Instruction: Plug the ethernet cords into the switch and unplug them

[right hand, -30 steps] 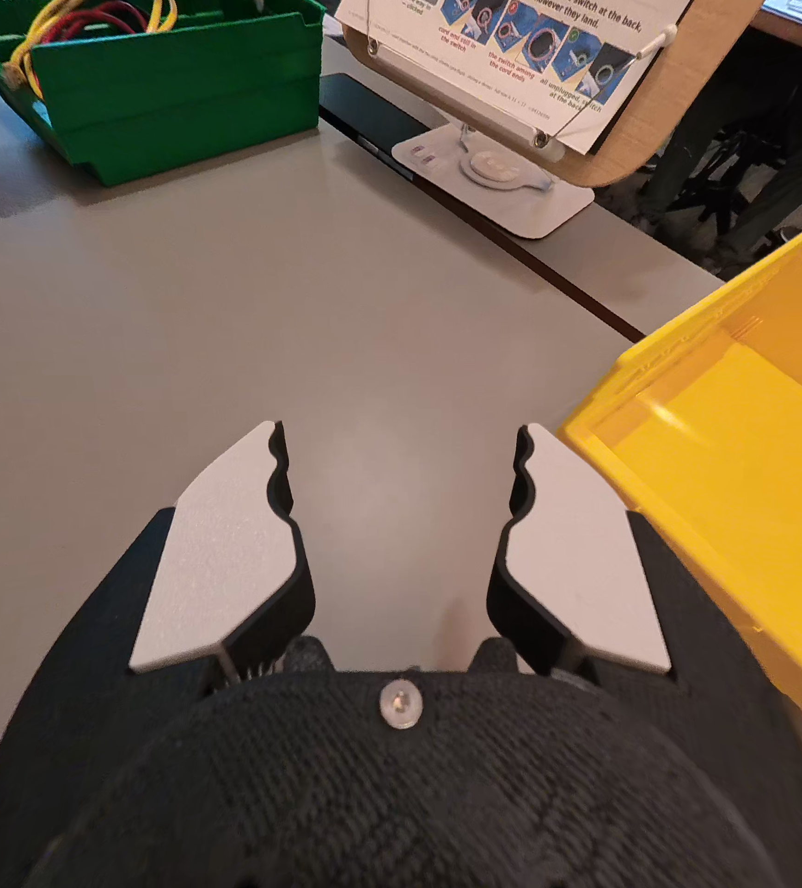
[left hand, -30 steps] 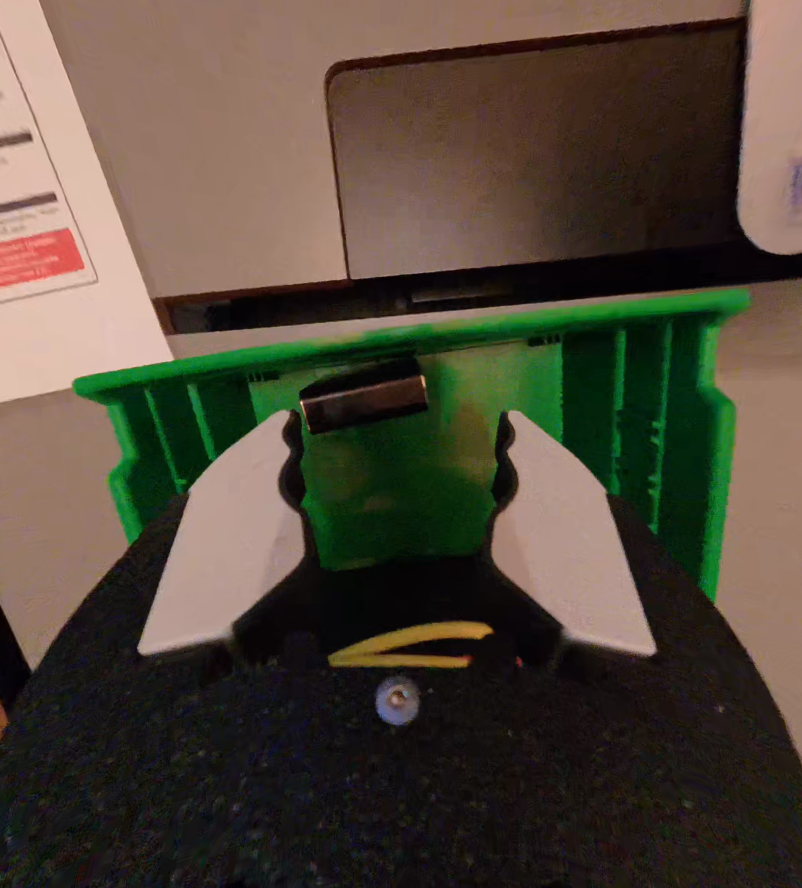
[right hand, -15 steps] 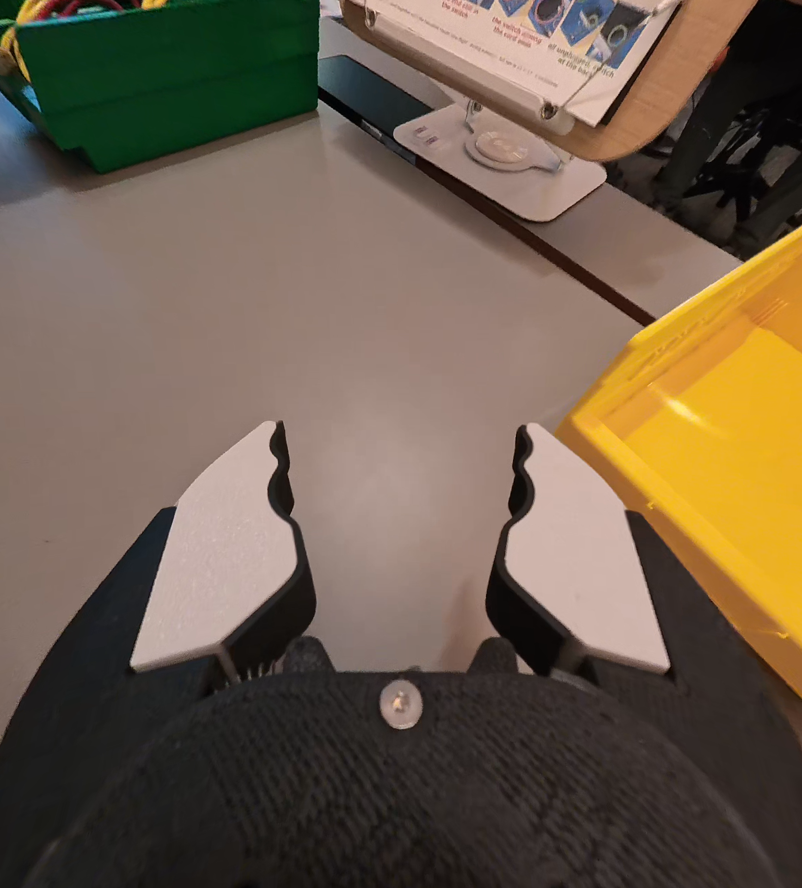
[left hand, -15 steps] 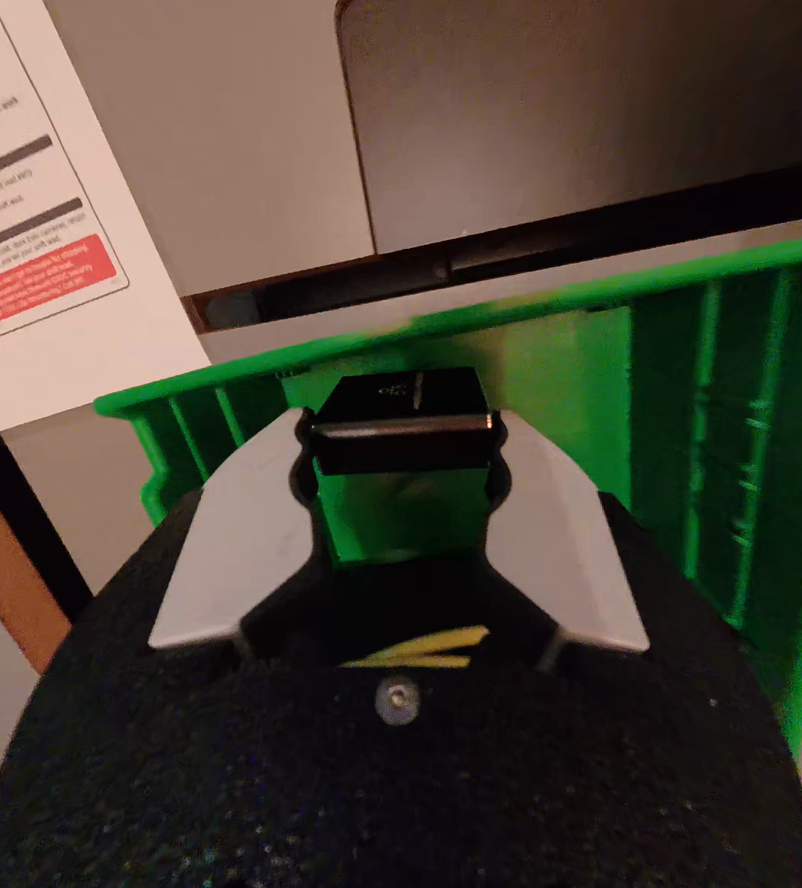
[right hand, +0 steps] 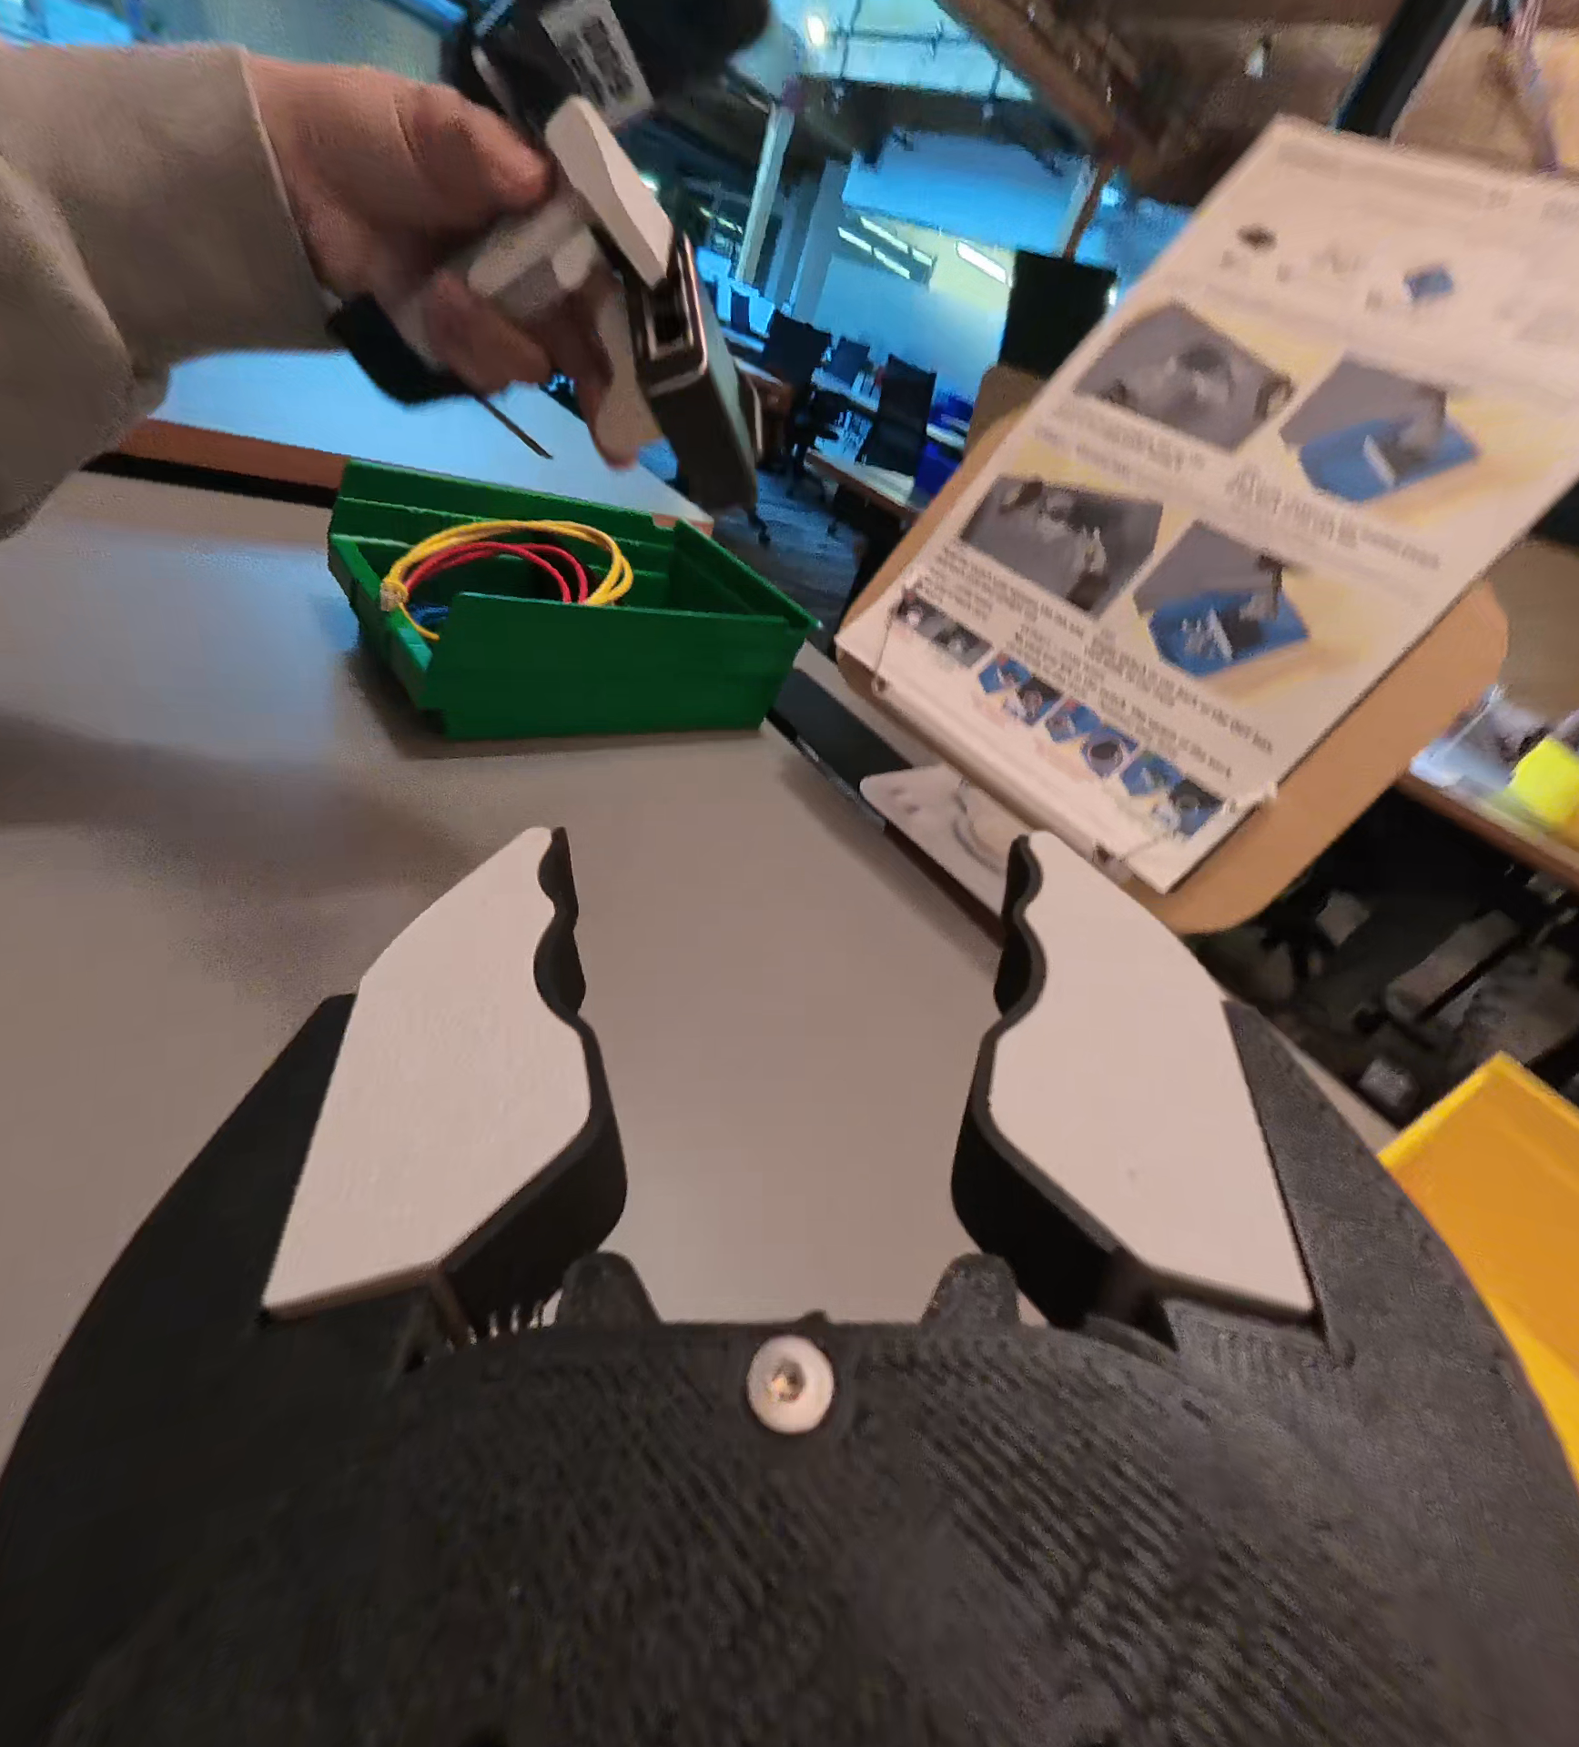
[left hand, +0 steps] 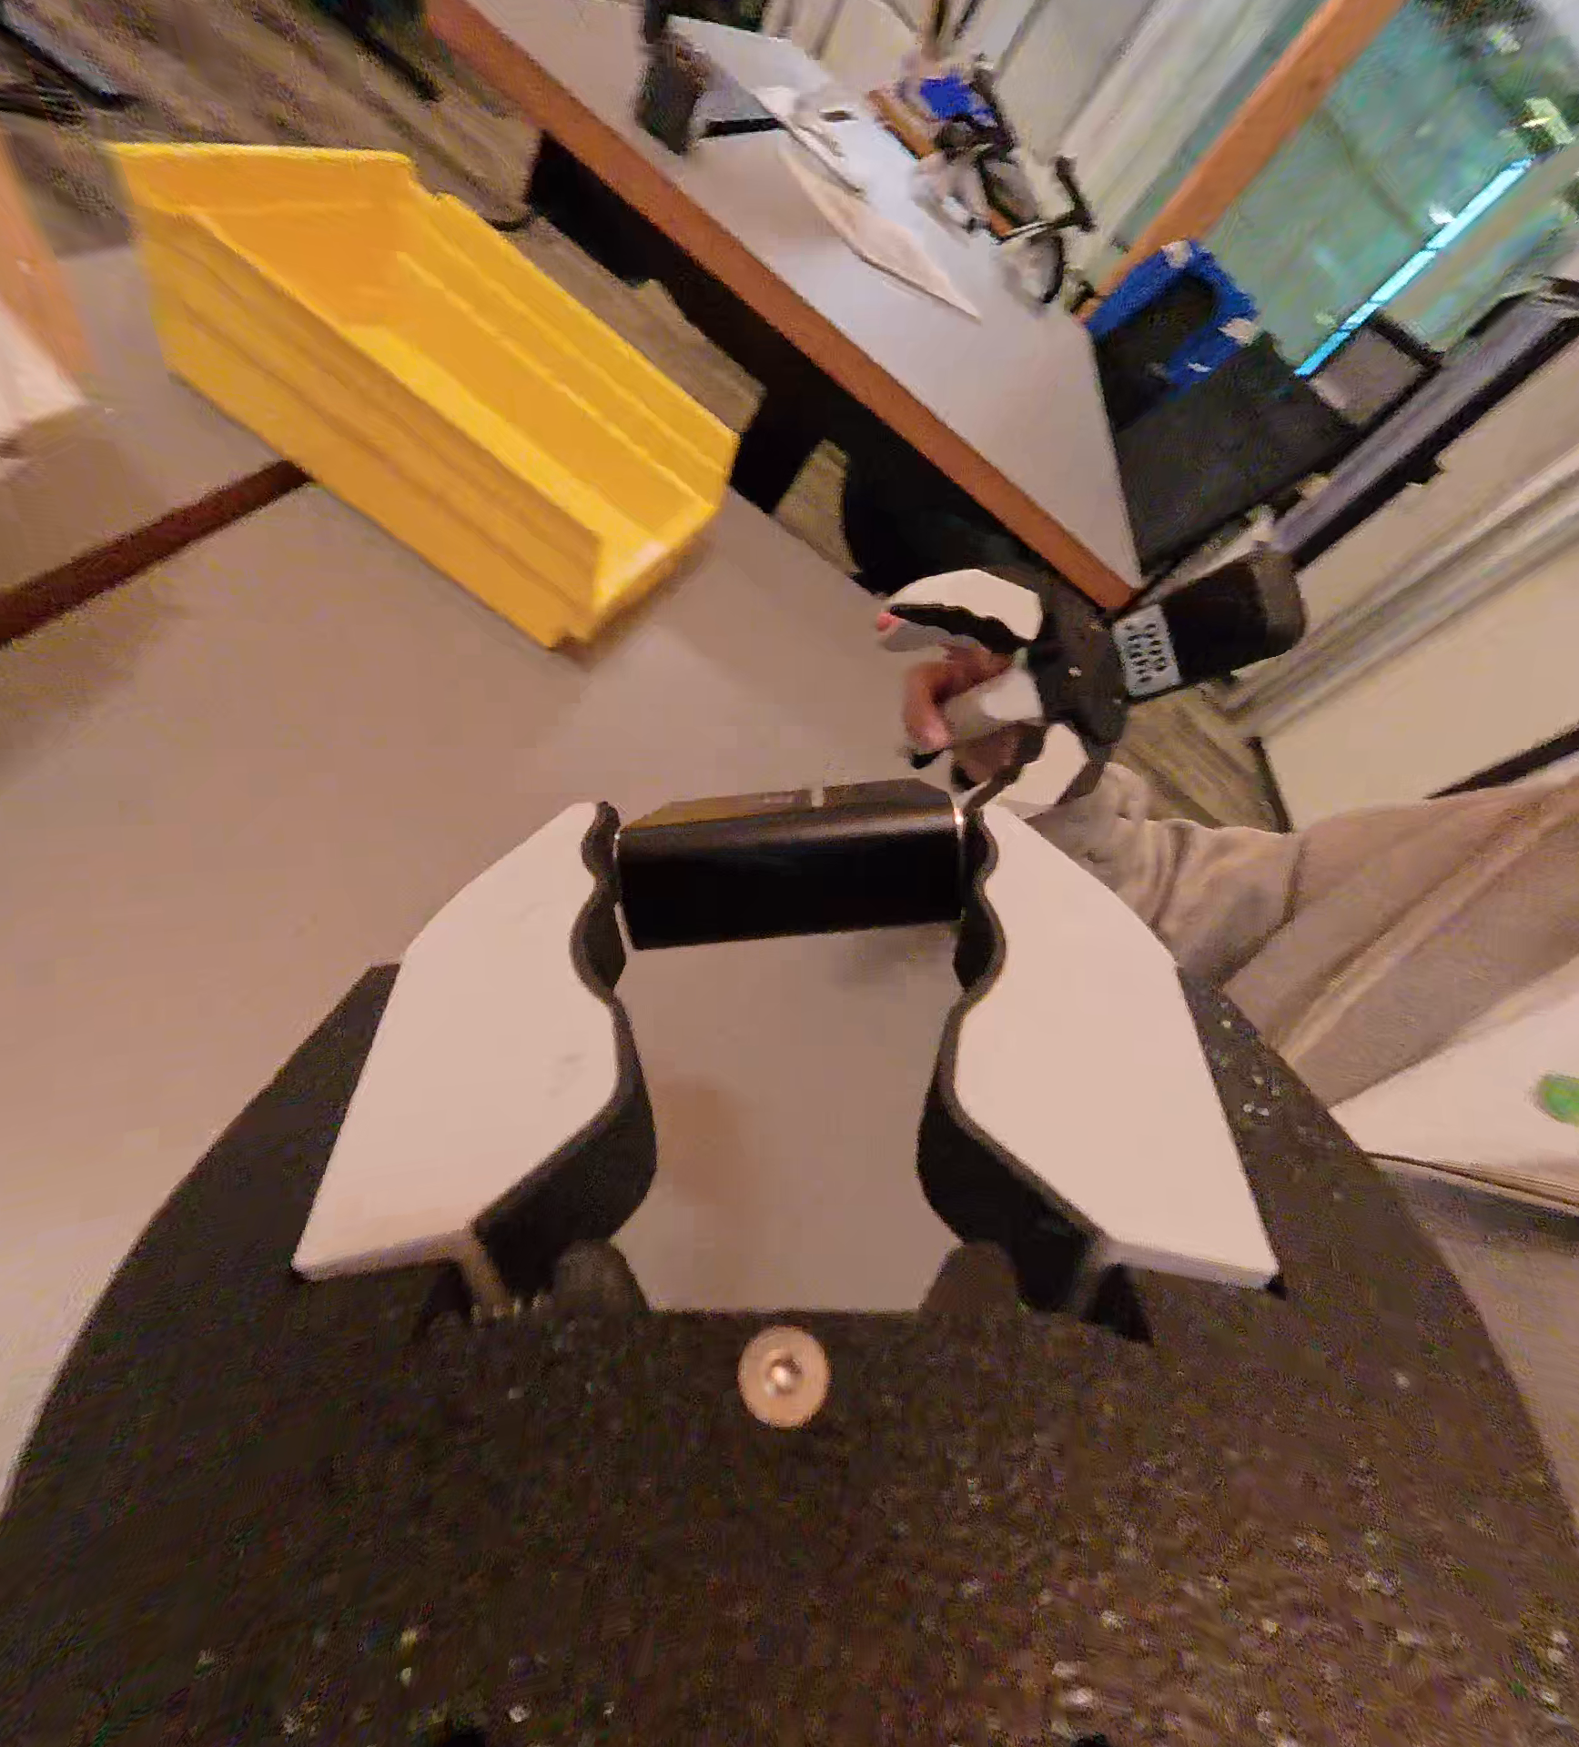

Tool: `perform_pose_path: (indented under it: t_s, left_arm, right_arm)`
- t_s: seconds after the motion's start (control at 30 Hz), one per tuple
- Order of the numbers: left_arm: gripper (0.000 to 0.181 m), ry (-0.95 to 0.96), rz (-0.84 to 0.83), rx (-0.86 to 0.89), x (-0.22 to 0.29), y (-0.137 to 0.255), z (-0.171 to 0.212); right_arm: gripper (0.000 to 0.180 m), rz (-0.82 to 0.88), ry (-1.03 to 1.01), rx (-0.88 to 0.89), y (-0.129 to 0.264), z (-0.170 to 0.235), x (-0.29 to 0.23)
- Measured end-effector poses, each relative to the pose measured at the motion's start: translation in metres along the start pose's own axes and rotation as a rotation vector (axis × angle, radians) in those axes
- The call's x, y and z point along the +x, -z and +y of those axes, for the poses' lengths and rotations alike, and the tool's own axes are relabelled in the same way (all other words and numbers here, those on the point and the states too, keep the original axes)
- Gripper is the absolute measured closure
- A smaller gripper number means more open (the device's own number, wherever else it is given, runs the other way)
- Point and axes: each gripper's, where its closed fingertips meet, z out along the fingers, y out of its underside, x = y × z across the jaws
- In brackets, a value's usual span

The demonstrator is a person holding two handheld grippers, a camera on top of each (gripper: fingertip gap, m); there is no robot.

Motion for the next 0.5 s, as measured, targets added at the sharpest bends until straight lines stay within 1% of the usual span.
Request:
perform_pose_path:
  t_s: [0.1, 0.2, 0.27, 0.3, 0.33, 0.4, 0.5]
  left_arm:
    - [0.113, -0.001, 0.209, 0.056, 0.052, -0.048, 0.022]
    - [0.113, 0.008, 0.312, 0.073, 0.078, -0.087, 0.043]
    - [0.113, 0.023, 0.331, 0.069, 0.087, -0.105, 0.051]
    - [0.113, 0.03, 0.36, 0.067, 0.094, -0.11, 0.052]
    - [0.113, 0.04, 0.393, 0.067, 0.101, -0.112, 0.053]
    - [0.113, 0.06, 0.428, 0.063, 0.11, -0.115, 0.053]
    - [0.114, 0.071, 0.453, 0.081, 0.119, -0.113, 0.054]
  right_arm:
    - [0.096, 0.02, 0.119, 0.055, -0.006, -0.022, -0.019]
    - [0.101, -0.031, 0.183, 0.066, -0.014, -0.027, -0.043]
    - [0.106, 0.011, 0.241, 0.047, -0.017, -0.025, -0.046]
    - [0.11, 0.017, 0.288, 0.035, -0.018, -0.023, -0.048]
    - [0.119, 0.008, 0.336, 0.033, -0.017, -0.023, -0.052]
    - [0.15, 0.061, 0.422, 0.09, -0.01, -0.035, -0.054]
    - [0.154, 0.104, 0.46, 0.092, -0.003, -0.044, -0.053]
